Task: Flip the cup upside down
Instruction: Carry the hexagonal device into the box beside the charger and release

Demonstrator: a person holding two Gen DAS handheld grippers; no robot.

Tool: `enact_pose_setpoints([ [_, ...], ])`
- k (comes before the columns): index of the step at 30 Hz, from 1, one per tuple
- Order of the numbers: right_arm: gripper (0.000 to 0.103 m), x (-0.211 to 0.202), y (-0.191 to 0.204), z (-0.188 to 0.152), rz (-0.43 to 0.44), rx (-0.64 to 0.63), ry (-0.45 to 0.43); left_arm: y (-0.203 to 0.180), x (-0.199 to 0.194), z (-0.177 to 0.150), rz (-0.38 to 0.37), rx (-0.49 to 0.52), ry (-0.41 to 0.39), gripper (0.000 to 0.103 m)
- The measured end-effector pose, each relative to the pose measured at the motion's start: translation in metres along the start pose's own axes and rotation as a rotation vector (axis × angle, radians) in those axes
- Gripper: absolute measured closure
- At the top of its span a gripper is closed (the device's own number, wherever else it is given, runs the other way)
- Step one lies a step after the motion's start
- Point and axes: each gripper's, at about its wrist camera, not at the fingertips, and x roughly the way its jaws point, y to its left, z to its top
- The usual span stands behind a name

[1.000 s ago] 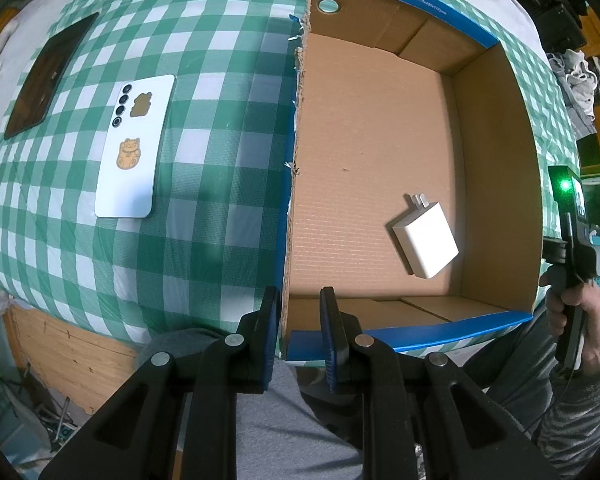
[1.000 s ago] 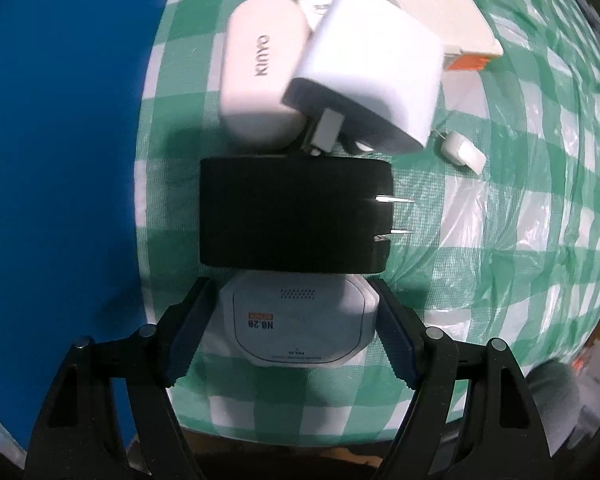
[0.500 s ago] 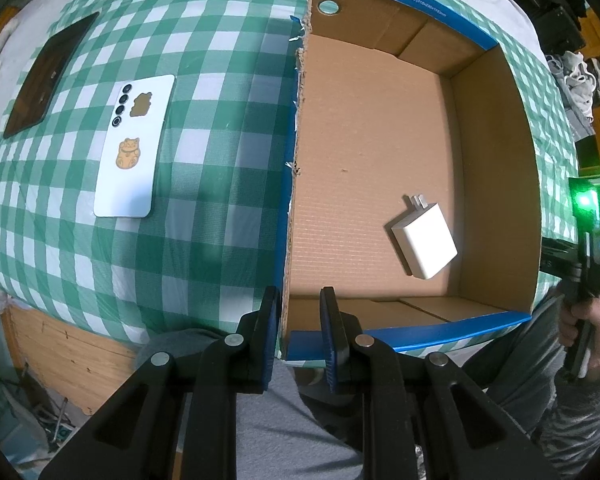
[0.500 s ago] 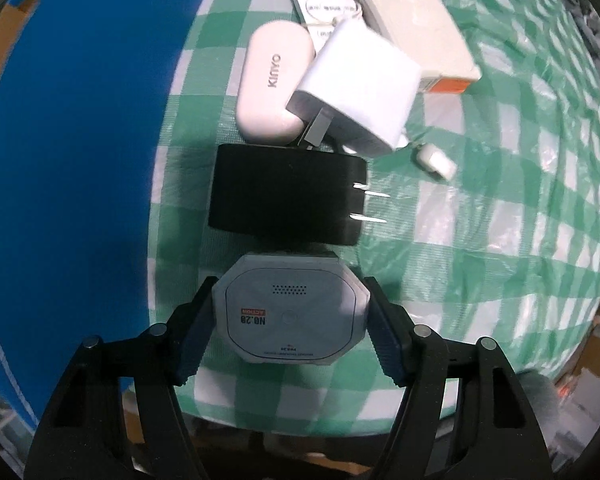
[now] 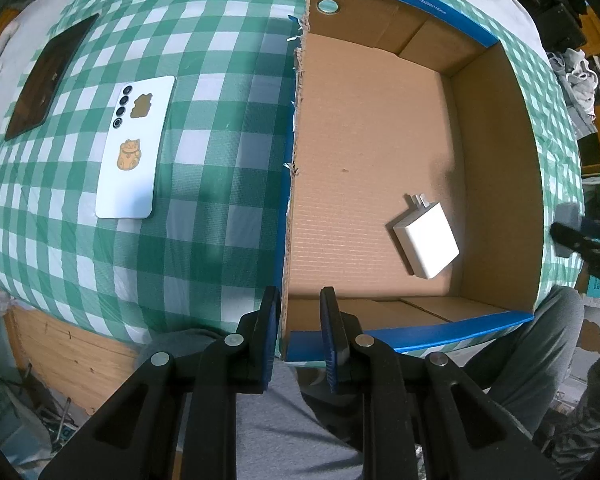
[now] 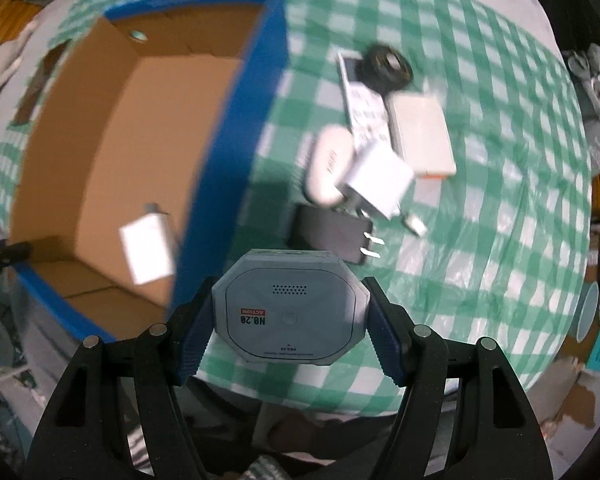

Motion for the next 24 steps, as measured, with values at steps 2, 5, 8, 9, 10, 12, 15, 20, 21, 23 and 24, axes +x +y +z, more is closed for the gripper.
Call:
enact_pose_setpoints([
  [2, 0.032, -0.004, 0.005, 0.005, 0.011, -0.023, -0.017, -0.001, 0.0, 0.0, 0.003, 0.002, 0.0, 0.084],
  [5, 0.032, -0.009, 0.023, -0.001, 0.026, -0.058, -0.037, -0.003, 0.001, 0.0, 0.003, 0.002, 0.0, 0.084],
  [8, 0.032, -0.017, 0.043, 0.008, 0.033, -0.092, -0.05, -0.002, 0.001, 0.0, 0.001, 0.003, 0.0, 0.084],
  [9, 0.032, -0.017, 0.051, 0.012, 0.034, -0.105, -0.05, -0.003, 0.001, 0.0, 0.001, 0.004, 0.0, 0.084],
  [10, 0.032, -0.011, 0.06, 0.011, 0.036, -0.115, -0.05, -0.003, 0.001, 0.0, 0.0, 0.004, 0.0, 0.084],
  [12, 0.032, -0.007, 0.073, 0.015, 0.041, -0.131, -0.038, -0.003, 0.001, 0.0, -0.002, 0.004, 0.001, 0.084],
  [15, 0.032, -0.003, 0.089, 0.019, 0.054, -0.147, -0.023, -0.003, 0.001, 0.0, -0.003, 0.006, 0.001, 0.084],
  [20, 0.032, 0.017, 0.106, 0.024, 0.063, -0.152, 0.018, -0.003, 0.0, 0.0, -0.006, 0.005, 0.001, 0.084],
  [21, 0.032, 0.023, 0.108, 0.025, 0.066, -0.15, 0.029, -0.003, 0.0, 0.0, -0.007, 0.006, 0.001, 0.084],
  [23, 0.032, 0.029, 0.112, 0.025, 0.067, -0.148, 0.041, -0.003, 0.0, 0.0, -0.007, 0.007, 0.002, 0.084],
  [24, 0.032, 0.033, 0.113, 0.025, 0.067, -0.148, 0.046, -0.003, 0.0, 0.0, -0.006, 0.007, 0.001, 0.084],
])
